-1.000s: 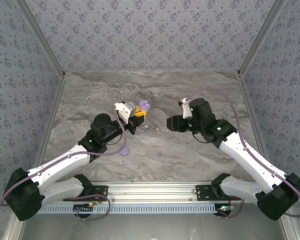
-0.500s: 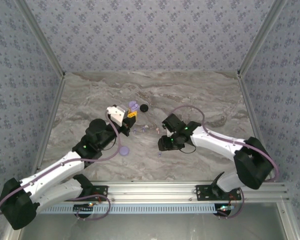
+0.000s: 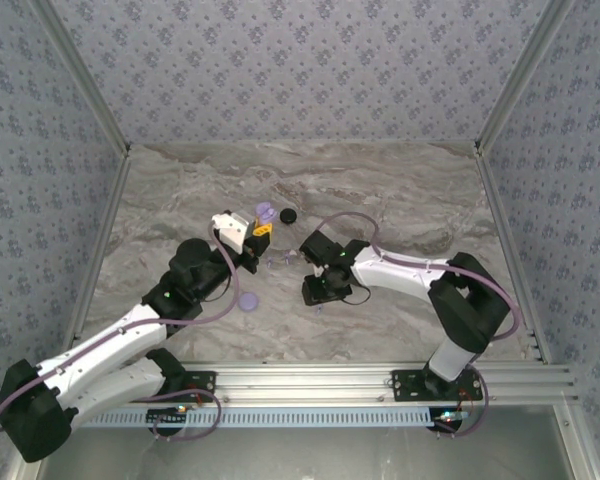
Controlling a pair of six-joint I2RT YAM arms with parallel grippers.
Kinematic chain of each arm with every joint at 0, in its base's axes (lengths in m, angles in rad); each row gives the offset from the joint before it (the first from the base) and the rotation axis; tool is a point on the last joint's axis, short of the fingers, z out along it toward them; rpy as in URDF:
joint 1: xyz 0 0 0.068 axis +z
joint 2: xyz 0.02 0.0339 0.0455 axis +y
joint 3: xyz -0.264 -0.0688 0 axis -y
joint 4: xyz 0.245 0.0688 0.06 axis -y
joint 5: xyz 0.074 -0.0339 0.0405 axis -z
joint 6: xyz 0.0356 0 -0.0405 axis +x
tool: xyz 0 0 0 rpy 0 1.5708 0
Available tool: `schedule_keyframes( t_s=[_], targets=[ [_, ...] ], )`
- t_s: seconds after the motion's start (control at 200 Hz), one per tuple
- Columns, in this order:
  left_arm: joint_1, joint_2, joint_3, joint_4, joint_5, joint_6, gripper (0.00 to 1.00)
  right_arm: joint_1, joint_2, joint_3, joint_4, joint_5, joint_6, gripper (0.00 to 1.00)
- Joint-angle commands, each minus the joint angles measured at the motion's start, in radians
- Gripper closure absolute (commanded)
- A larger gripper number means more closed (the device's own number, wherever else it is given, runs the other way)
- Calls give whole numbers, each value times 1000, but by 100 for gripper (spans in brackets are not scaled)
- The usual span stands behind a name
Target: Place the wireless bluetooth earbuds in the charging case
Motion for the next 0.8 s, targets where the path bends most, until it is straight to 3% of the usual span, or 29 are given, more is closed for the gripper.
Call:
schedule_keyframes(
  t_s=[0.0,0.794],
  targets=[
    [-6,-16,8,12,-13,10,100,16,28,43,-67,40,-25,59],
    [-6,-13,10,2,-26,2,100,65,138,80,-137,97,-61,69]
  ],
)
